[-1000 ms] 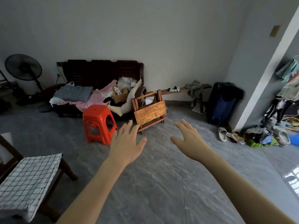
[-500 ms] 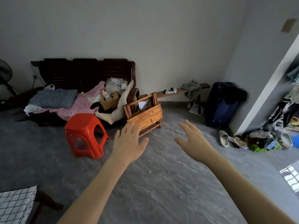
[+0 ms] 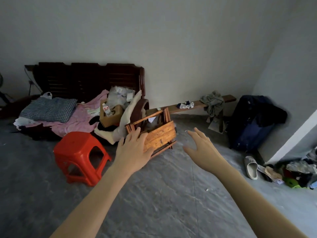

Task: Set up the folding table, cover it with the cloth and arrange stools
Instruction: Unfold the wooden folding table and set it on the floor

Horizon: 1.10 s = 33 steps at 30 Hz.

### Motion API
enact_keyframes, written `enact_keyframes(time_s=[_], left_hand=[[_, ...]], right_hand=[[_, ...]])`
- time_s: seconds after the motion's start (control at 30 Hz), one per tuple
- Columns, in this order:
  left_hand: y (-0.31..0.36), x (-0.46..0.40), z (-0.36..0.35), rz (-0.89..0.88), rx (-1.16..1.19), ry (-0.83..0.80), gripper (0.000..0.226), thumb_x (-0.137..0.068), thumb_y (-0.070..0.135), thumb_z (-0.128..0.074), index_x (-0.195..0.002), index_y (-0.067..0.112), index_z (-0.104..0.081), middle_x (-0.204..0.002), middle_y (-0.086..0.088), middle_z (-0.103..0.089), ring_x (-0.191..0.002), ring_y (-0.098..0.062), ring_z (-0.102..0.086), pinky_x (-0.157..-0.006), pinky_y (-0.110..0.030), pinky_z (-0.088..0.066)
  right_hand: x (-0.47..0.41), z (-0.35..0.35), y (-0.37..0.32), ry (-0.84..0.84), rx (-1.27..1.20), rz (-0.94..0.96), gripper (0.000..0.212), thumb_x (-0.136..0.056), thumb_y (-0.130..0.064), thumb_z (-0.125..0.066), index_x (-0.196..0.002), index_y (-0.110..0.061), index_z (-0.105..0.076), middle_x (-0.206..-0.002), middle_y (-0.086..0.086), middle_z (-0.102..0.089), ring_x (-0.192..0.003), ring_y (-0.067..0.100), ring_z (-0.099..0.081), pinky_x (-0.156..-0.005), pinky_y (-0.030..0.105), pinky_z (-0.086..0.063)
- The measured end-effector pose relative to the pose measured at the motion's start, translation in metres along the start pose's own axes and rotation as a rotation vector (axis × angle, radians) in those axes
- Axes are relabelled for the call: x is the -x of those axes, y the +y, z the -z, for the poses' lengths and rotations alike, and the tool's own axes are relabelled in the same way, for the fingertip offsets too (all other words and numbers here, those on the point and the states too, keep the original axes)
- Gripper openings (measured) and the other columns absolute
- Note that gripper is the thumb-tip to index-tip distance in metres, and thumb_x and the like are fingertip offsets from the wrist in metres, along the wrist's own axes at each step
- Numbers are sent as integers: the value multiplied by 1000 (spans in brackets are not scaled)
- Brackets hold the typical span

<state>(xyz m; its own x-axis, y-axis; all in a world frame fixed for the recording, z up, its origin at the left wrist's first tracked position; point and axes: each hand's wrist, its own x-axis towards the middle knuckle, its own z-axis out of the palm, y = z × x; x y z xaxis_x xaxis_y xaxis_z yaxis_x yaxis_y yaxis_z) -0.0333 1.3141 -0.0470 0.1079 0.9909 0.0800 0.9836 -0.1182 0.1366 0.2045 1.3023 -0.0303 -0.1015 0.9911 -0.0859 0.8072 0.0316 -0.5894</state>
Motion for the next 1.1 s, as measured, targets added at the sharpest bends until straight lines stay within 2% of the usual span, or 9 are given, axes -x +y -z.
enact_keyframes(time_s=[0.17, 0.3, 0.53, 0.7, 0.87, 1.1], left_hand=[[-10, -63, -14, 41, -19, -48, 61, -95, 58, -36, -148, 28, -28, -161, -1, -14, -148, -23, -12, -115, -47, -21], [-25, -117, -21, 68, -28, -34, 62, -94, 59, -38, -146, 27, -31, -159, -1, -21, -145, -22, -20, -113, -46, -27], [-59, -217, -45, 77, -28, -90, 61, -93, 58, -39, -145, 27, -32, -157, -2, -27, -144, -24, -24, -114, -47, -27], [-90, -313, -46, 56, -16, -101, 61, -95, 57, -36, -148, 29, -28, -161, -2, -17, -147, -23, -18, -115, -46, -22], [-110, -407, -56, 16, 12, -159, 60, -96, 55, -35, -149, 28, -24, -162, -1, -12, -148, -23, -11, -118, -48, -16], [-126, -481, -95, -16, 27, -260, 59, -97, 55, -35, -149, 28, -25, -162, -2, -12, -148, -24, -10, -117, -46, -15]], right_hand=[[-79, 0, 10, -33, -6, 24, 63, -98, -44, -48, -153, -27, -23, -164, -1, -7, -150, 26, -8, -118, 43, -16], [-138, -2, 15, -56, -2, 28, 63, -97, -46, -48, -153, -26, -25, -163, 0, -9, -149, 26, -11, -118, 43, -16], [-247, -16, 13, -90, -7, 31, 63, -97, -44, -51, -152, -27, -26, -163, 0, -12, -148, 28, -15, -117, 45, -20], [-337, -17, 2, -76, 1, 5, 60, -97, -42, -50, -151, -27, -27, -162, 2, -16, -147, 28, -19, -116, 43, -21], [-418, -18, -1, -57, -16, -33, 59, -98, -40, -51, -151, -30, -27, -163, 2, -13, -149, 28, -12, -118, 44, -19], [-491, -40, 23, -117, -8, -156, 61, -97, -43, -49, -152, -28, -26, -163, 2, -12, -148, 29, -14, -118, 46, -21]])
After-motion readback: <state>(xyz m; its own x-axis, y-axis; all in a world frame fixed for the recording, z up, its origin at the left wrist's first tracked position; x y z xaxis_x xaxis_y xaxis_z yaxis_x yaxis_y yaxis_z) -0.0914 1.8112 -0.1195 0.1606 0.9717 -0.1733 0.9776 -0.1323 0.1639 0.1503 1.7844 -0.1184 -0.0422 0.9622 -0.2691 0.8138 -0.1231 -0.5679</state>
